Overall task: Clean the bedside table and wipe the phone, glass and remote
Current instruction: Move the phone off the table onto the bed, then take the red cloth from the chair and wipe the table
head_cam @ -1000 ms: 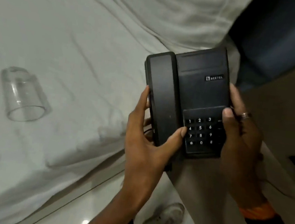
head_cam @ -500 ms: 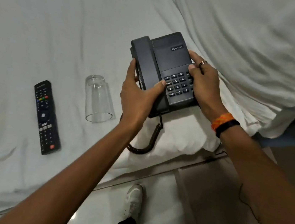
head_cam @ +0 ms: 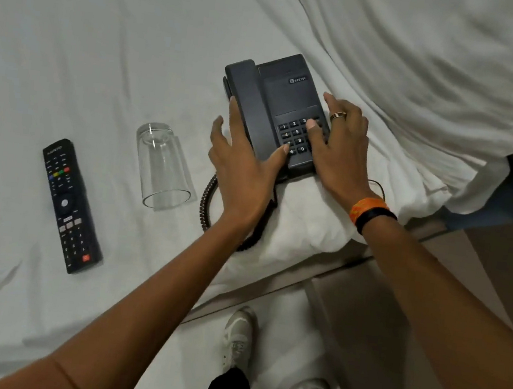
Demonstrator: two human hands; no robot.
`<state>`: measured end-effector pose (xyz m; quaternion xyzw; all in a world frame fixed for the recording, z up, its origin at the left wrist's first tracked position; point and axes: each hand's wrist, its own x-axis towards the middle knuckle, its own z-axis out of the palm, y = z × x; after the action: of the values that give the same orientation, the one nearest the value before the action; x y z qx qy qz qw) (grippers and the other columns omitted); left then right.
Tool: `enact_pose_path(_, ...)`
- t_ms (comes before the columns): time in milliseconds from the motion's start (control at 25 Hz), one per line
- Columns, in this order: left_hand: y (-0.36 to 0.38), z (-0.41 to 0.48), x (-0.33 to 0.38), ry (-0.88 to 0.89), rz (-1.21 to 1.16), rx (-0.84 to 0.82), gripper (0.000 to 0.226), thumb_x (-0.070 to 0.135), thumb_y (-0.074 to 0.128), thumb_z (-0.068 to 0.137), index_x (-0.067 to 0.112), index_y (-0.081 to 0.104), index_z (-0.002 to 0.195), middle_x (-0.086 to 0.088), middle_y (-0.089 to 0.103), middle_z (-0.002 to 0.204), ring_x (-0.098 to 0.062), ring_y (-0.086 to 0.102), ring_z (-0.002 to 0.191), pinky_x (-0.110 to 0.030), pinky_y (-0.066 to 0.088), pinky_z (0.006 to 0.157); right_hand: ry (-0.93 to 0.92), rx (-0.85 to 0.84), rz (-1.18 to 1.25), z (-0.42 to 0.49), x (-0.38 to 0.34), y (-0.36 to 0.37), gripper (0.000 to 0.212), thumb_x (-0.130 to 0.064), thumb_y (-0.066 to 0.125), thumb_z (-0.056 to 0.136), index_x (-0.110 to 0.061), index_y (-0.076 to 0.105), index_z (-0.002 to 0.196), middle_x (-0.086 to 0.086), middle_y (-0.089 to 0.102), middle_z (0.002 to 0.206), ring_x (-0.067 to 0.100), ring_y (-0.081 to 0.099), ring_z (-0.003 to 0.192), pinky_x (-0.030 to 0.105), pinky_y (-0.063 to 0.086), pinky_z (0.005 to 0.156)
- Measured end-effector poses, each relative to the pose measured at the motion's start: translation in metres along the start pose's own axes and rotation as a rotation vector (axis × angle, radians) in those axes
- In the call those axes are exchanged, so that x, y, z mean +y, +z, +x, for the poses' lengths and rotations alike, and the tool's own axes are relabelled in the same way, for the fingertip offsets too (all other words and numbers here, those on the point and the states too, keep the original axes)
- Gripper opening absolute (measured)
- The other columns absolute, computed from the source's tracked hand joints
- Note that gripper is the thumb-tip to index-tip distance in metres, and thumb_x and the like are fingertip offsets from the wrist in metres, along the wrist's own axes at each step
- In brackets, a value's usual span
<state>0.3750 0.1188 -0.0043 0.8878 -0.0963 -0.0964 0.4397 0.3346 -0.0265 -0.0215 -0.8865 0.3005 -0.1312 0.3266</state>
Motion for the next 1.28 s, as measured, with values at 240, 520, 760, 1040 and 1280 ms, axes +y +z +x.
enact_pose_path(240, 0.034, -0.086, 0.008, 0.543, 0.281, -0.03, 0.072, 0.04, 0.057, 0.099, 0.013, 0.026, 0.159, -0.015, 0.022, 0.165, -0.033, 0.019, 0.154, -0.046, 0.022, 0.124, -0.067, 0.174, -0.304, -0.096, 0.055, -0.048, 0.061, -0.043, 0.051, 0.101, -0.02, 0.036, 0.156, 0.009, 0.03, 0.164, 0.028, 0.031, 0.148, 0.043, 0.027, 0.122)
enact_pose_path(520, 0.126, -0.213, 0.003, 0.937, 0.439, -0.608, 0.069, 0.055, 0.033, 0.103, 0.019, 0.019, 0.161, -0.01, 0.014, 0.169, -0.027, 0.006, 0.157, -0.046, 0.014, 0.124, 0.398, 0.28, -0.438, -0.294, 0.165, -0.096, 0.059, -0.042, 0.053, 0.099, -0.015, 0.045, 0.151, 0.016, 0.036, 0.161, 0.033, 0.034, 0.147, 0.049, 0.029, 0.122)
enact_pose_path(760, 0.192, -0.341, -0.024, 1.303, 0.604, -0.957, 0.073, 0.06, 0.017, 0.103, 0.016, 0.019, 0.16, -0.017, 0.021, 0.166, -0.035, 0.016, 0.155, -0.053, 0.02, 0.122, 0.84, 0.285, -0.534, -0.474, 0.225, -0.097, 0.063, -0.05, 0.042, 0.102, -0.013, 0.037, 0.153, 0.019, 0.033, 0.162, 0.038, 0.032, 0.15, 0.059, 0.03, 0.12)
enact_pose_path(1040, 0.205, -0.492, -0.036, 1.575, 0.623, -1.168, 0.075, 0.06, 0.021, 0.101, 0.014, 0.022, 0.16, -0.02, 0.024, 0.165, -0.038, 0.018, 0.154, -0.055, 0.023, 0.12, 1.19, 0.501, -0.483, -0.65, 0.225, -0.099, 0.067, -0.052, 0.045, 0.102, -0.013, 0.033, 0.155, 0.019, 0.03, 0.163, 0.038, 0.026, 0.152, 0.058, 0.02, 0.125)
enact_pose_path(1280, 0.158, -0.639, -0.067, 1.807, 0.29, -1.518, 0.071, 0.05, 0.049, 0.096, 0.015, 0.033, 0.156, -0.018, 0.031, 0.163, -0.038, 0.022, 0.153, -0.056, 0.027, 0.12, 1.421, 0.647, -0.446, -0.819, 0.154, -0.092, 0.06, -0.041, 0.051, 0.101, -0.014, 0.038, 0.154, 0.017, 0.029, 0.163, 0.034, 0.023, 0.152, 0.057, 0.019, 0.125)
